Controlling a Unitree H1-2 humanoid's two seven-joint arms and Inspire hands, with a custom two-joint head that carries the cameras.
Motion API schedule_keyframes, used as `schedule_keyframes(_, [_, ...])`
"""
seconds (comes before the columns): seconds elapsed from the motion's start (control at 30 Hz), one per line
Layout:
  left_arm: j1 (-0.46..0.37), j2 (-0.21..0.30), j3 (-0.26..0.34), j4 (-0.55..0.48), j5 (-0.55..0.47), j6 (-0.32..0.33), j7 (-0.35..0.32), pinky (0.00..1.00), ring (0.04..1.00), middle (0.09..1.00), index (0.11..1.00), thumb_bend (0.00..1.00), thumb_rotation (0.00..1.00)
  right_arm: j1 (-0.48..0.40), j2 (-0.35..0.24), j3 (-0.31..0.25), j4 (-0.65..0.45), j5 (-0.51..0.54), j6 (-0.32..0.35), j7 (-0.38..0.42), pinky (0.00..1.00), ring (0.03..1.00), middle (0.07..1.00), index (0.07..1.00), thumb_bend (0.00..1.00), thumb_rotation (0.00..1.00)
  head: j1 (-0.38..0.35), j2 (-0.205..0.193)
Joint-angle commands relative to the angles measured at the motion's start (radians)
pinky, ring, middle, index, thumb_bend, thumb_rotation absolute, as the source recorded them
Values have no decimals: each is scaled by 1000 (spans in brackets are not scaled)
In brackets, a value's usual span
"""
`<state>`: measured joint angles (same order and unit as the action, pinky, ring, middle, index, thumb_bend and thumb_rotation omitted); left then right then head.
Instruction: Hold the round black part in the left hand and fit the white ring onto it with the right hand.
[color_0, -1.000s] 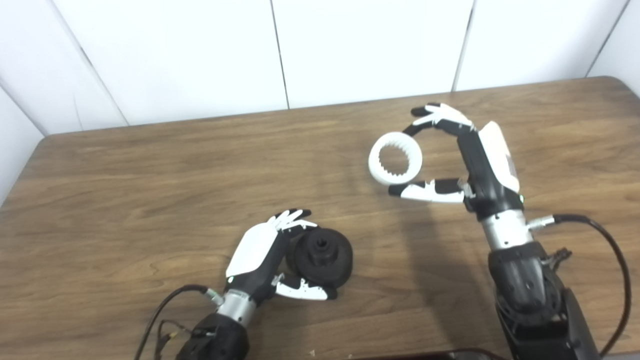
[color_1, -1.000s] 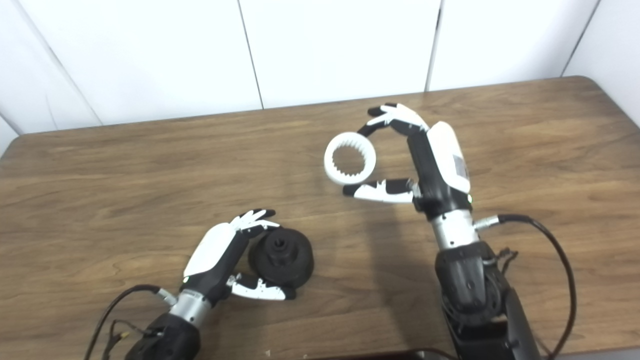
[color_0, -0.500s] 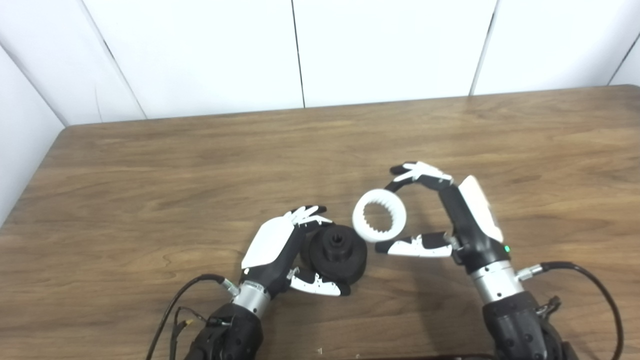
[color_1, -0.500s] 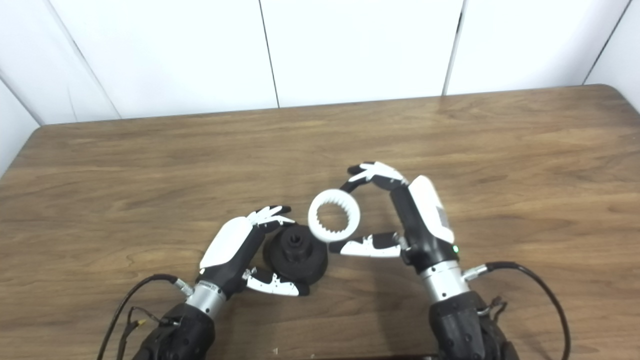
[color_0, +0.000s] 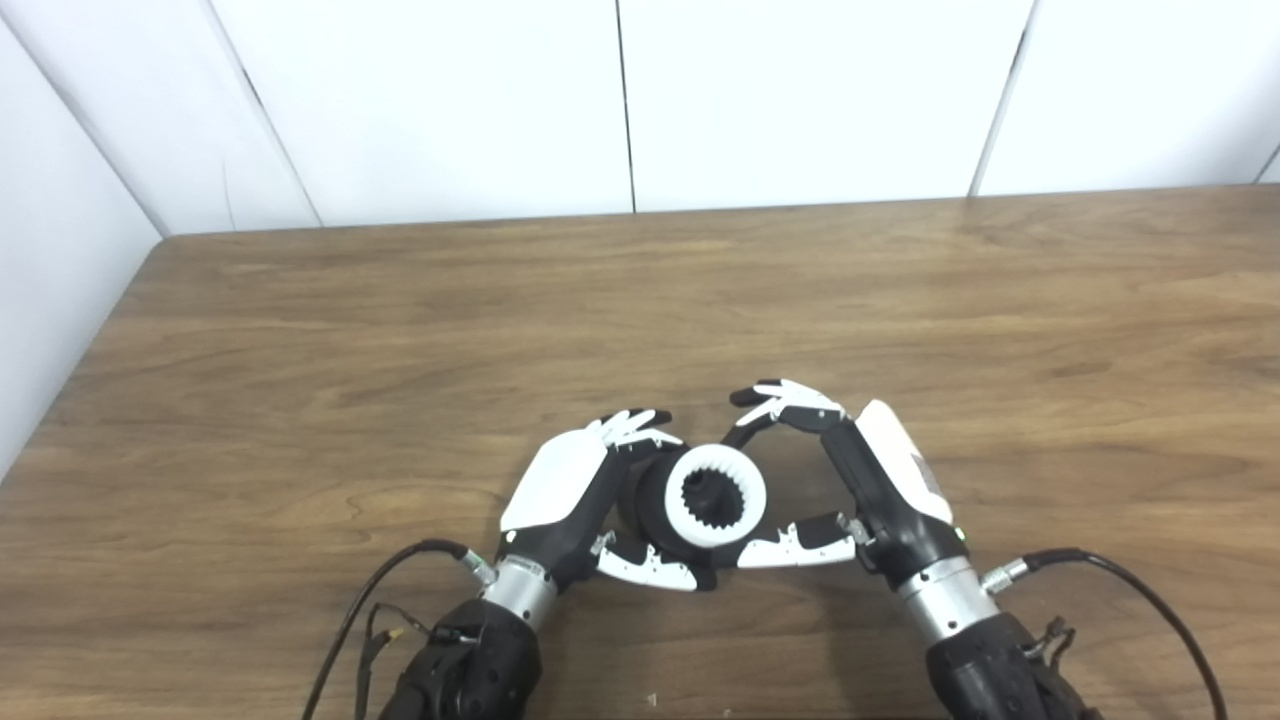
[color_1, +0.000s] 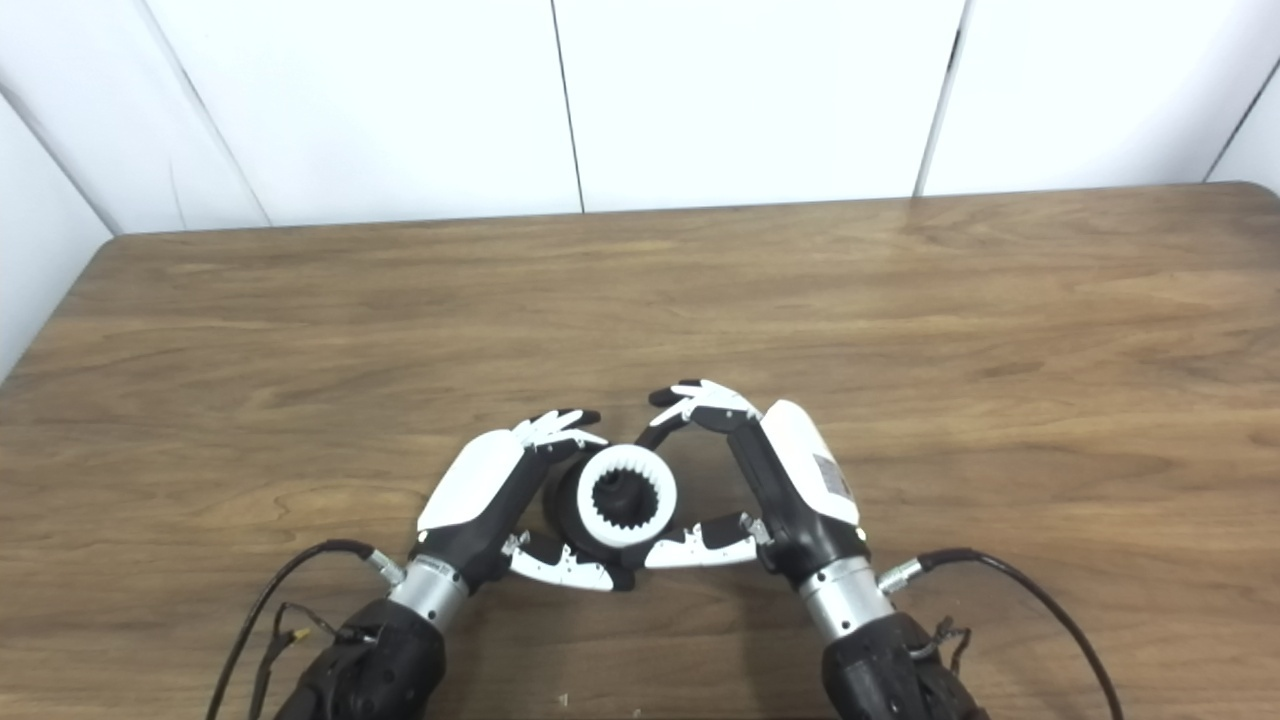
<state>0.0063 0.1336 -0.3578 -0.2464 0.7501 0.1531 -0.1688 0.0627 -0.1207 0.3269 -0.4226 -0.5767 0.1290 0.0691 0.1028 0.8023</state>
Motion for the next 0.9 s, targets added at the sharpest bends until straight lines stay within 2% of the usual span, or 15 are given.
schedule_keyframes(0.0, [-23, -2, -4, -8, 17, 5, 0, 955, 954, 918, 573, 868, 279, -10, 33, 7, -4, -8, -23, -9, 783, 858, 775, 482, 520, 141, 2, 1])
schedule_keyframes(0.87, [-21, -3, -5, -16, 14, 6, -5, 952, 954, 920, 573, 870, 287, -72, 54, 12, 71, -16, -15, -24, 797, 859, 778, 482, 520, 143, 7, 9])
